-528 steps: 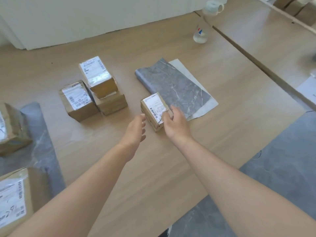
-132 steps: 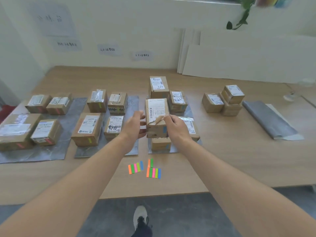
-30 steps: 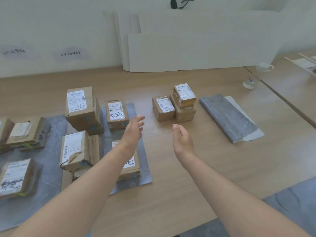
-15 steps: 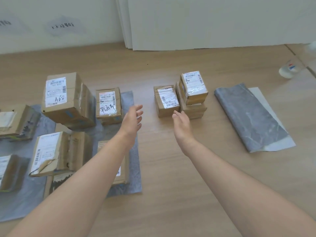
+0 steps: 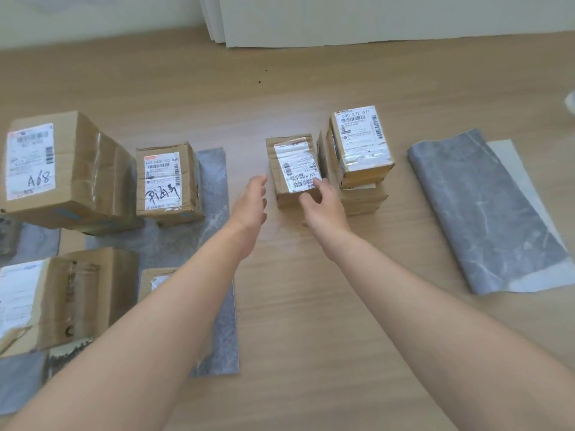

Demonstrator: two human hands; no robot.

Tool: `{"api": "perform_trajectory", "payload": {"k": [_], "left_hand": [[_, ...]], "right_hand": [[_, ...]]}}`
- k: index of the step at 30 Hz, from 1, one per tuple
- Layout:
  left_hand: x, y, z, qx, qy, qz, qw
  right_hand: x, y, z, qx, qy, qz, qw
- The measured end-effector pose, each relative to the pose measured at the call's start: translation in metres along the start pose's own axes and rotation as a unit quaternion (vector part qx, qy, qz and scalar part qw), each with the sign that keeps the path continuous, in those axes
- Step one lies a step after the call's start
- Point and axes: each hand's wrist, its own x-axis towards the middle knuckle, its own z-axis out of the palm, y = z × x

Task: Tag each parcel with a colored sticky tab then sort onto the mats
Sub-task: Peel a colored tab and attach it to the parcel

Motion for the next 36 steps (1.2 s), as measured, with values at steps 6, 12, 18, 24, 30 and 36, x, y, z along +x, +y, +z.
{"api": "perform_trajectory", "payload": {"k": [6,12,18,24,30,36], "left_hand": [[0.021,-0.002,-0.006,0.017,0.031,0.001,0.999],[0.019,-0.013,-0.023,0.035,0.033,-0.018,0.999],[-0.008,-0.016,-0.031,0.012,0.021,-0.010,1.000],[-0.054,0.006,-0.043,0.009,0.026,0.052,0.998],[-0.114,0.033,-0.068,-0.017,0.029,0.125,0.992],[-0.188,0.049,-0.110,-0.017,0.021,0.183,0.983]], "right_hand": [[0.006,-0.006,0.011,-0.008,0.002,0.034,0.999],[0.001,0.003,0.020,-0.104,-0.008,0.026,0.994],[-0.023,0.005,0.019,-0.047,0.017,0.026,0.998],[-0.060,-0.019,0.016,0.018,0.045,-0.018,0.999],[-0.117,-0.062,0.019,0.041,0.055,-0.100,0.993],[-0.192,-0.103,0.031,0.064,0.071,-0.155,0.983]]}}
